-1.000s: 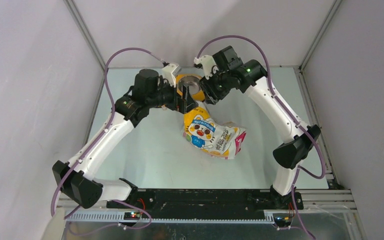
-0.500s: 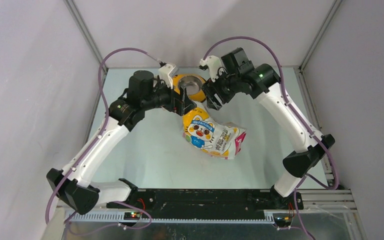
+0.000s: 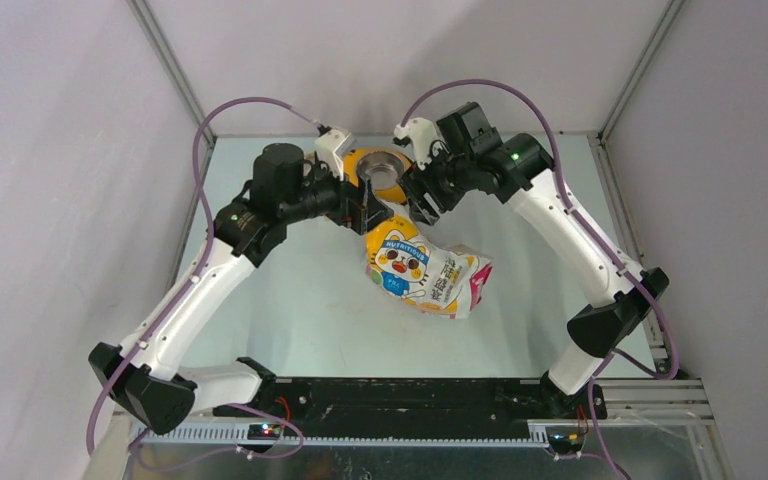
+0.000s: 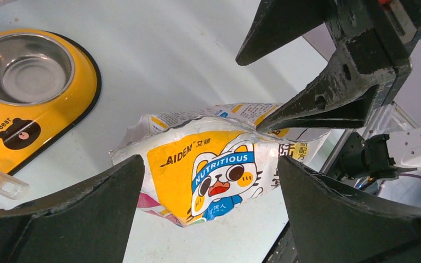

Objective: Serve the pet food
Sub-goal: Open the pet food bag at the center of the board.

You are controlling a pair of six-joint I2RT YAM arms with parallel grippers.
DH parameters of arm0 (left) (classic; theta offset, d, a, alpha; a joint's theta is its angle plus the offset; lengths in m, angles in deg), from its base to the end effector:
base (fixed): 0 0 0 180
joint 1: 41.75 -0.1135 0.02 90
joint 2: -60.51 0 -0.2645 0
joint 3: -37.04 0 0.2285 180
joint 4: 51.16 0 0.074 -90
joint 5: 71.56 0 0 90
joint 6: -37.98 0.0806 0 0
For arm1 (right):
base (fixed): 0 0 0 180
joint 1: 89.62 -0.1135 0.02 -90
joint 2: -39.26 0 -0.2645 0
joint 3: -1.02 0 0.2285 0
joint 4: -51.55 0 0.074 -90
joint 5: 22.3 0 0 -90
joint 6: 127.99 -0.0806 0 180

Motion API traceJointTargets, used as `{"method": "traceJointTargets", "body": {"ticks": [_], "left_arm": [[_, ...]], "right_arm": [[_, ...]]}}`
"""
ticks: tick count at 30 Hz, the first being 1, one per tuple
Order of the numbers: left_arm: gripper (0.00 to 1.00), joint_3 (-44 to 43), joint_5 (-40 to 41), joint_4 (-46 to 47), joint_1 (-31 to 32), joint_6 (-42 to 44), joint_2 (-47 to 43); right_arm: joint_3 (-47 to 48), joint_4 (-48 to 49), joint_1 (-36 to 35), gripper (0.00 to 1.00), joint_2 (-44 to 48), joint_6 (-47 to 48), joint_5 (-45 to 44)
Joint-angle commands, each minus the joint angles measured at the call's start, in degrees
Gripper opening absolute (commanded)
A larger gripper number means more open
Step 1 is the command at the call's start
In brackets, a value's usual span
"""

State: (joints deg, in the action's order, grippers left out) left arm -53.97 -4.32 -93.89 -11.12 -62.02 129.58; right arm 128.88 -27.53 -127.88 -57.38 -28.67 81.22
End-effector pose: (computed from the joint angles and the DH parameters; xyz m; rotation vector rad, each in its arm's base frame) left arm 0.2217 -0.1675 0.3933 0.6254 1.8998 -0.8485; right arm 0.2618 0.2304 0.3817 -1.0852 2.1856 0.5145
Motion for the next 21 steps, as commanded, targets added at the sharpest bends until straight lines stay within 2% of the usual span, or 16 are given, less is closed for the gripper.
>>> {"method": "traceJointTargets", "body": {"ticks": [1, 21], "left_arm": [[1.00, 0.7, -1.2, 2.5, 0.4, 0.7, -1.1], [1.00, 0.8, -1.9, 2.9, 0.4, 0.1, -0.7]], "right_arm": [[-0.1, 2.5, -0.5, 0.69, -0.2, -1.1, -1.1], [-1.1, 2.8, -0.4, 0.65, -1.9, -1.3, -2.3]]}}
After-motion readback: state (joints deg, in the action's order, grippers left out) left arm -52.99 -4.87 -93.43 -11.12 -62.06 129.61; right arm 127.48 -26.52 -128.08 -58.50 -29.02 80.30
